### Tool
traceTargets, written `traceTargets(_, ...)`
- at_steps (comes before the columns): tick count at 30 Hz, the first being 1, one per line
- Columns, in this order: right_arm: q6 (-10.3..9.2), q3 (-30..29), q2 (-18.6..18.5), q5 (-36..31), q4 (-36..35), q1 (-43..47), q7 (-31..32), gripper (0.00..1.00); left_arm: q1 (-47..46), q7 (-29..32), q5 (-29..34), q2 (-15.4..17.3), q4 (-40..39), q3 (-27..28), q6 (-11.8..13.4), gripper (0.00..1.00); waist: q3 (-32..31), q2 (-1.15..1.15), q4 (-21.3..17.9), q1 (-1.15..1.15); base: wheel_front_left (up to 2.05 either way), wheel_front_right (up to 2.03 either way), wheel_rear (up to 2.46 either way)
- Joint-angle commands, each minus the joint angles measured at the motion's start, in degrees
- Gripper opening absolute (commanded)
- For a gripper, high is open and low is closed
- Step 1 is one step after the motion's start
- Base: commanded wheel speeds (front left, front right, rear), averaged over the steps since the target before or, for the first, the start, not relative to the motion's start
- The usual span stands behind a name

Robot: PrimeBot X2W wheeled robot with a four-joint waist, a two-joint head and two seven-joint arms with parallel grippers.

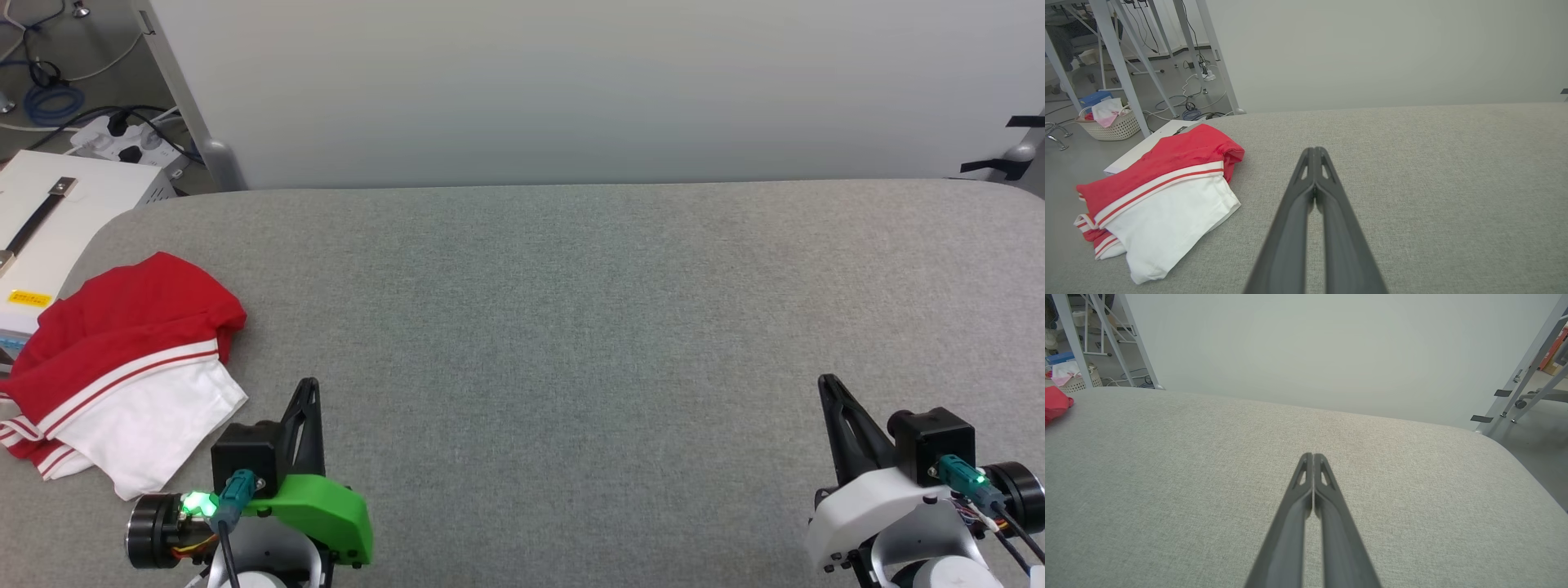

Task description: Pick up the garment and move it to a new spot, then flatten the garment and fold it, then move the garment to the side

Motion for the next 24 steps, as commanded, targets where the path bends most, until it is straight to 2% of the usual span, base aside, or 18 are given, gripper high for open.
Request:
traceTargets(1,-0.05,0.0,0.0,-0.6,0.1,-0.9,0.0,0.00,-1.0,0.0,0.6,-0.3,-0.1,0.0,-0.2,0.00,0.0,0.00,0.0,0.00,0.00,0.00,0.00)
traceTargets(11,-0.05,0.0,0.0,-0.6,0.1,-0.9,0.0,0.00,-1.0,0.0,0.6,-0.3,-0.1,0.0,-0.2,0.00,0.0,0.00,0.0,0.00,0.00,0.00,0.00)
traceTargets(12,0.00,0.0,0.0,0.0,0.0,0.0,0.0,1.00,0.0,0.0,0.0,0.0,0.0,0.0,0.0,1.00,0.0,0.00,0.0,0.00,0.00,0.00,0.00)
traceTargets(24,0.00,-0.7,0.0,0.7,0.0,0.1,-1.0,1.00,0.0,-1.0,-0.4,0.0,-0.1,-0.5,1.0,1.00,0.1,0.00,0.0,0.00,0.00,0.00,0.00)
